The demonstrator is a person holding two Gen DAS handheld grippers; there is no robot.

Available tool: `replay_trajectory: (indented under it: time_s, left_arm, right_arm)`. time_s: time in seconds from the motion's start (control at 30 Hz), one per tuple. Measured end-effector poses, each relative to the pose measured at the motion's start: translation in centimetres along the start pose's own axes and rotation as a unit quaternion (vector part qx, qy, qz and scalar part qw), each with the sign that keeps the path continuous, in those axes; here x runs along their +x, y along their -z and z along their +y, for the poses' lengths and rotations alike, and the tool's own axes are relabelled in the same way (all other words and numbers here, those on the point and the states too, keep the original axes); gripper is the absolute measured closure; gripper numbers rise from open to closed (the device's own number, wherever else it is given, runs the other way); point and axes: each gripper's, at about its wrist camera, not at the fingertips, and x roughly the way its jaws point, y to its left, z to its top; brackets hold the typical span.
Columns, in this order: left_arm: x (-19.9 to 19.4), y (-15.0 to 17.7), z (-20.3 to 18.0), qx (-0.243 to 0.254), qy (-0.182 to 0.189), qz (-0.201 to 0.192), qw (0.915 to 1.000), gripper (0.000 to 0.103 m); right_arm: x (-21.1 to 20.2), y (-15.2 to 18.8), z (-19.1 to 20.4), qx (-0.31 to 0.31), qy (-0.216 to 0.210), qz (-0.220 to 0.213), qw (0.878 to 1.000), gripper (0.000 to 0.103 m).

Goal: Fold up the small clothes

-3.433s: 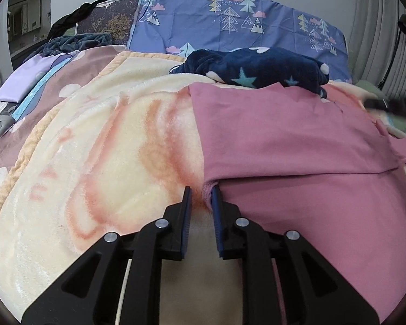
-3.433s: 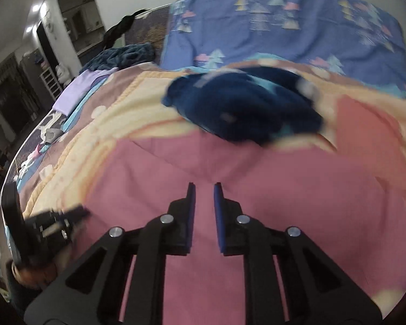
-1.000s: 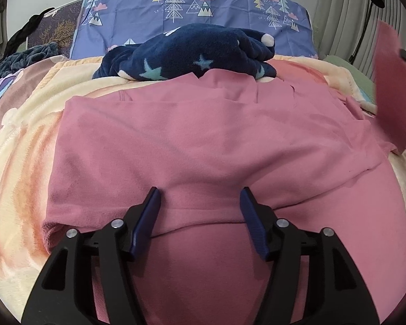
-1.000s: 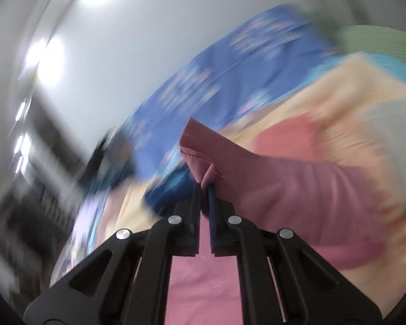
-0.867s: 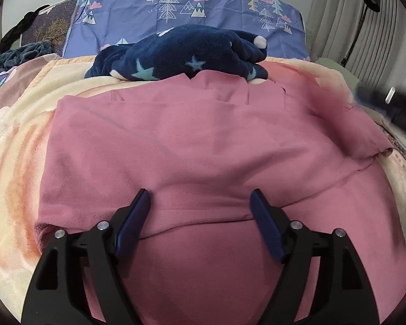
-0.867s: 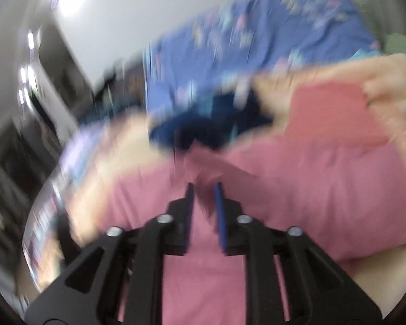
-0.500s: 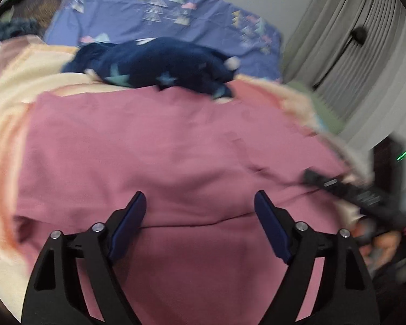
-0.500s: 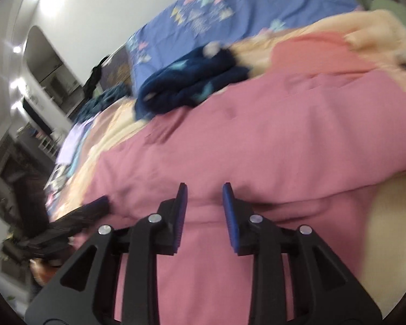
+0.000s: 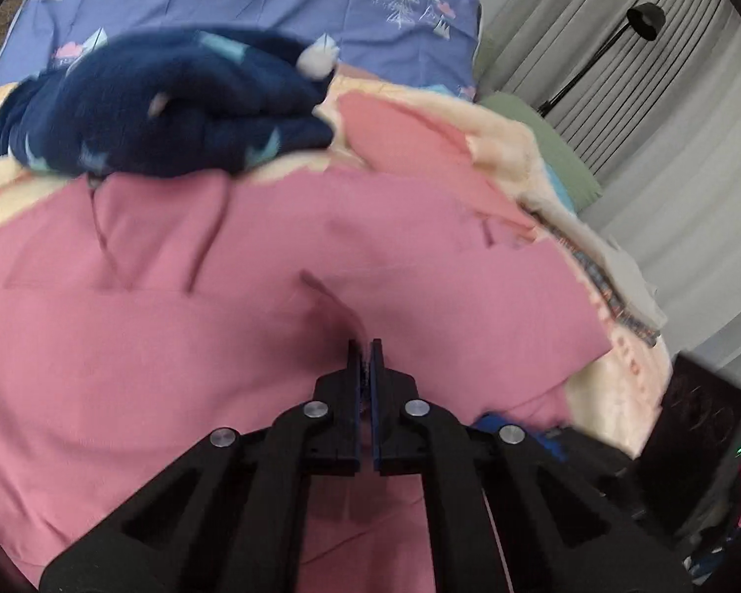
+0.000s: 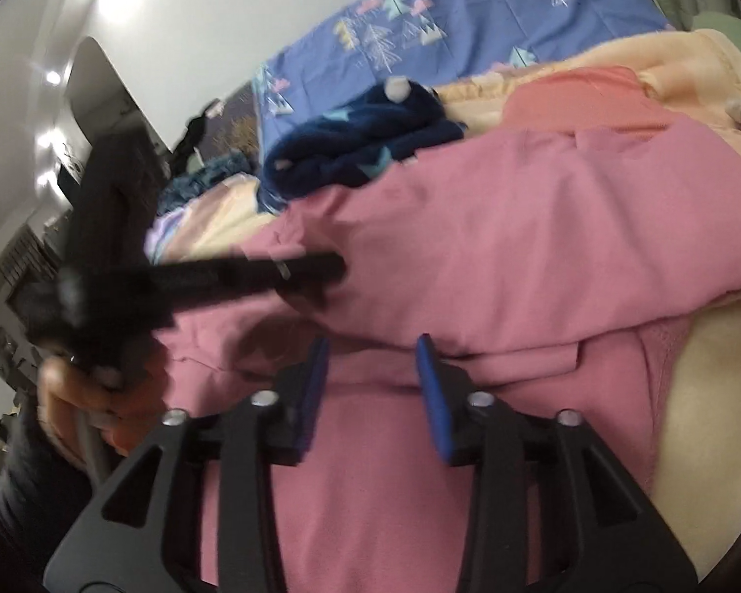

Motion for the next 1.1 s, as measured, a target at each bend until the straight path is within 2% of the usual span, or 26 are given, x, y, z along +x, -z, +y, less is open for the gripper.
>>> replay_trajectory:
  time_s: [0.1,0.23,0.33,0.43,0.5,0.67,0.8,0.9,1.03,1.07,1.1]
  left_arm:
    - [-3.8,-2.0,-2.2,0.028,0.001,-0.054,0.9981,0.101]
    - [-12.9,-3.5,-4.4,0.067,0.006,-0.145,0.9872,0.101]
    - [-17.6,-2.4,-3.3,0.082,-0.031,-0.170,0.9815,0.101]
    - [-18.8,-0.7,0.2,0.067,-0.086,-0.160,0.9811,0.101]
    - [-18.1,0.5,3.5,0.040,-0.115,-0.141,0.9825,0.101]
    - [-14.8,2.7,10.9,-0.022,-0.158,-0.082,0.9838,0.100]
    - [-13.3,4.3,14.8,-0.074,-0.188,-0.058,0.9777,0.096]
    - [-14.0,5.3,15.3,-0.083,-0.192,-0.070,0.9753,0.091]
    - [-14.8,5.2,13.1,-0.056,-0.175,-0.095,0.9784,0.090]
    - [-14.7,5.3,12.4,-0.048,-0.165,-0.099,0.9802,0.084]
    - [-14.3,5.3,11.8,-0.038,-0.157,-0.099,0.9818,0.073]
  right_arm:
    - [-0.1,0.0,-0.6,0.015,0.005,0.003,1.000,0.066]
    - [-0.2,0.2,-0.8,0.021,0.011,0.001,1.000,0.066]
    - [-0.1,0.2,-0.6,0.018,0.012,0.002,1.000,0.065]
    - [0.0,0.3,-0.5,0.013,0.015,0.004,1.000,0.063]
    - [0.1,0.4,-0.2,0.006,0.020,0.006,1.000,0.059]
    - [0.4,0.6,0.6,-0.017,0.036,0.015,0.999,0.054]
    - [0.4,0.5,0.6,-0.019,0.035,0.017,0.999,0.053]
    - [0.3,0.5,0.5,-0.020,0.034,0.017,0.999,0.052]
    - [0.3,0.6,0.9,-0.029,0.045,0.020,0.998,0.052]
    - [0.1,0.7,1.3,-0.039,0.056,0.025,0.997,0.053]
    - [-0.1,0.7,1.8,-0.050,0.066,0.032,0.996,0.053]
